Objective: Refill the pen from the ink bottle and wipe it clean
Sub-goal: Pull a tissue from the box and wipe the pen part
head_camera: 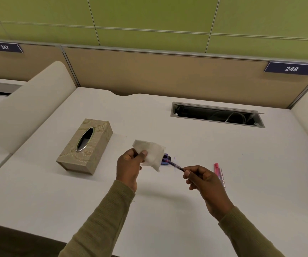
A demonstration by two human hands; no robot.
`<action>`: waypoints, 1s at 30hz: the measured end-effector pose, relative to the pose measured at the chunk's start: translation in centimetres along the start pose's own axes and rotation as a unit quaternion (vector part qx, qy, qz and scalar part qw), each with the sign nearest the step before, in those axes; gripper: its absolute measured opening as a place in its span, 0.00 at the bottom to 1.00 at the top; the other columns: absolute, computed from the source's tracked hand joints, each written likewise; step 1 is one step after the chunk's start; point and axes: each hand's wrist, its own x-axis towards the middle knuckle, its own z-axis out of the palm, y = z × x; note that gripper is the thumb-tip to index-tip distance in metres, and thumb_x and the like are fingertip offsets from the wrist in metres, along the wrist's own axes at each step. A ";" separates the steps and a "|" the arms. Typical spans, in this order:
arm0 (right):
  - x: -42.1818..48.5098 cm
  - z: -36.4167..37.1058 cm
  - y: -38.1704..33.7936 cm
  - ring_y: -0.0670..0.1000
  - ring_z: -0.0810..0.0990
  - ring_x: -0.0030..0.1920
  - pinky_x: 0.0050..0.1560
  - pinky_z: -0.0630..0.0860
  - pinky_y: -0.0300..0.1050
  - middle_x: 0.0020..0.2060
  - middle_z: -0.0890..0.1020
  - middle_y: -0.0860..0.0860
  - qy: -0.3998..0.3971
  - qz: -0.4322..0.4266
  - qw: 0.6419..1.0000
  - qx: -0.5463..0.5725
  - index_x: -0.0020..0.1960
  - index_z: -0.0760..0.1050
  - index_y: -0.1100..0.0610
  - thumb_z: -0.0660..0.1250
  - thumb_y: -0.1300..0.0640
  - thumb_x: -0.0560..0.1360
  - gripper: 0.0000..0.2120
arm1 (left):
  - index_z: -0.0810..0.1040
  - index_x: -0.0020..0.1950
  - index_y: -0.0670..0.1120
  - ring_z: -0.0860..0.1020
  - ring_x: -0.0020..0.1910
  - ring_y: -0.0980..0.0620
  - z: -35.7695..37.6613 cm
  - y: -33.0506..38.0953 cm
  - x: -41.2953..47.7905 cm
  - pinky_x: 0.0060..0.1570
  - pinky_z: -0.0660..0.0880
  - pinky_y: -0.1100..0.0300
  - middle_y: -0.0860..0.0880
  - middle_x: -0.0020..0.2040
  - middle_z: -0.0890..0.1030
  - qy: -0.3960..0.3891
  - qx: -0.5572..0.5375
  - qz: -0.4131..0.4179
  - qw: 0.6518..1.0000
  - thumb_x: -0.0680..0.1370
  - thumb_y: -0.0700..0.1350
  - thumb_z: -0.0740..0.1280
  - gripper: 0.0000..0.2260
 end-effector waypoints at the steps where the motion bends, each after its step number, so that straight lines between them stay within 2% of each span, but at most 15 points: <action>1: -0.1 -0.4 0.0 0.48 0.79 0.38 0.38 0.77 0.40 0.39 0.85 0.52 0.007 0.001 1.000 0.014 0.50 0.84 0.56 0.69 0.62 0.78 0.06 | 0.82 0.45 0.45 0.78 0.42 0.51 -0.1 0.0 0.1 0.42 0.74 0.55 0.48 0.43 0.83 0.013 0.026 0.012 1.000 0.76 0.40 0.70 0.02; 3: -0.3 -0.9 -0.1 0.49 0.79 0.39 0.41 0.77 0.43 0.39 0.85 0.53 0.012 -0.002 0.999 0.048 0.51 0.83 0.58 0.68 0.63 0.78 0.06 | 0.80 0.44 0.47 0.79 0.42 0.50 -0.4 -0.3 0.0 0.46 0.77 0.49 0.48 0.42 0.83 0.025 0.078 0.033 0.996 0.76 0.40 0.69 0.03; 5: -0.4 -1.0 -0.2 0.49 0.78 0.39 0.42 0.76 0.45 0.39 0.84 0.53 0.004 -0.009 0.997 0.073 0.53 0.83 0.60 0.67 0.63 0.79 0.06 | 0.81 0.44 0.46 0.81 0.43 0.44 -0.4 -0.7 -0.1 0.45 0.79 0.46 0.44 0.43 0.84 0.007 0.122 0.042 0.992 0.76 0.40 0.69 0.03; 7: -0.4 -0.7 -0.4 0.49 0.78 0.39 0.42 0.76 0.45 0.40 0.84 0.54 -0.006 -0.015 0.997 0.078 0.53 0.83 0.60 0.67 0.63 0.79 0.07 | 0.81 0.44 0.47 0.82 0.42 0.43 -0.1 -1.0 -0.7 0.42 0.79 0.49 0.41 0.43 0.84 -0.026 0.159 0.051 0.986 0.75 0.40 0.69 0.04; 11: -0.6 0.1 -0.2 0.48 0.79 0.39 0.41 0.77 0.44 0.40 0.85 0.53 -0.015 -0.023 0.999 0.042 0.50 0.84 0.57 0.68 0.63 0.78 0.06 | 0.83 0.45 0.49 0.82 0.41 0.47 1.1 -1.4 -2.0 0.42 0.79 0.53 0.44 0.41 0.84 -0.085 0.213 0.073 0.971 0.74 0.40 0.69 0.05; 13: -0.7 0.3 0.2 0.48 0.80 0.39 0.40 0.77 0.44 0.39 0.85 0.52 -0.004 -0.029 0.999 0.014 0.49 0.84 0.55 0.69 0.63 0.77 0.07 | 0.84 0.46 0.49 0.81 0.40 0.51 1.4 -1.1 -2.6 0.37 0.78 0.60 0.46 0.42 0.85 -0.117 0.193 0.054 0.973 0.75 0.39 0.68 0.06; 15: -0.7 0.4 0.4 0.46 0.80 0.37 0.40 0.78 0.44 0.38 0.85 0.51 0.014 -0.029 0.999 -0.002 0.48 0.84 0.54 0.69 0.63 0.77 0.07 | 0.83 0.48 0.47 0.81 0.39 0.52 1.3 -0.6 -2.9 0.33 0.75 0.63 0.48 0.43 0.85 -0.155 0.150 0.010 0.976 0.77 0.37 0.66 0.08; 18: -0.7 0.4 0.5 0.44 0.80 0.36 0.39 0.77 0.43 0.38 0.86 0.52 0.025 -0.034 0.999 -0.018 0.47 0.84 0.54 0.70 0.63 0.77 0.06 | 0.83 0.52 0.41 0.78 0.36 0.51 1.0 0.1 -3.4 0.31 0.73 0.60 0.46 0.43 0.84 -0.228 0.040 -0.056 0.971 0.78 0.34 0.59 0.12; 22: -0.8 0.3 0.4 0.46 0.80 0.36 0.38 0.78 0.42 0.37 0.86 0.52 0.024 -0.035 0.999 -0.032 0.46 0.84 0.54 0.69 0.62 0.77 0.06 | 0.80 0.55 0.31 0.78 0.37 0.48 0.5 0.3 -3.6 0.39 0.75 0.53 0.36 0.48 0.81 -0.288 -0.121 -0.098 0.945 0.74 0.33 0.53 0.19; 25: -0.9 0.4 0.2 0.46 0.80 0.35 0.37 0.77 0.40 0.36 0.85 0.51 0.008 -0.033 0.999 -0.035 0.46 0.84 0.54 0.69 0.61 0.78 0.06 | 0.81 0.55 0.34 0.80 0.43 0.46 0.2 0.2 -3.6 0.42 0.79 0.54 0.38 0.50 0.83 -0.299 -0.093 -0.072 0.947 0.75 0.28 0.52 0.19; 30: -1.2 0.8 -0.1 0.46 0.79 0.36 0.38 0.77 0.41 0.36 0.85 0.51 -0.017 -0.034 0.998 -0.040 0.47 0.84 0.54 0.69 0.60 0.78 0.06 | 0.81 0.52 0.37 0.76 0.35 0.47 0.5 -0.4 -3.5 0.37 0.76 0.55 0.41 0.40 0.81 -0.222 -0.001 -0.001 0.975 0.76 0.31 0.67 0.08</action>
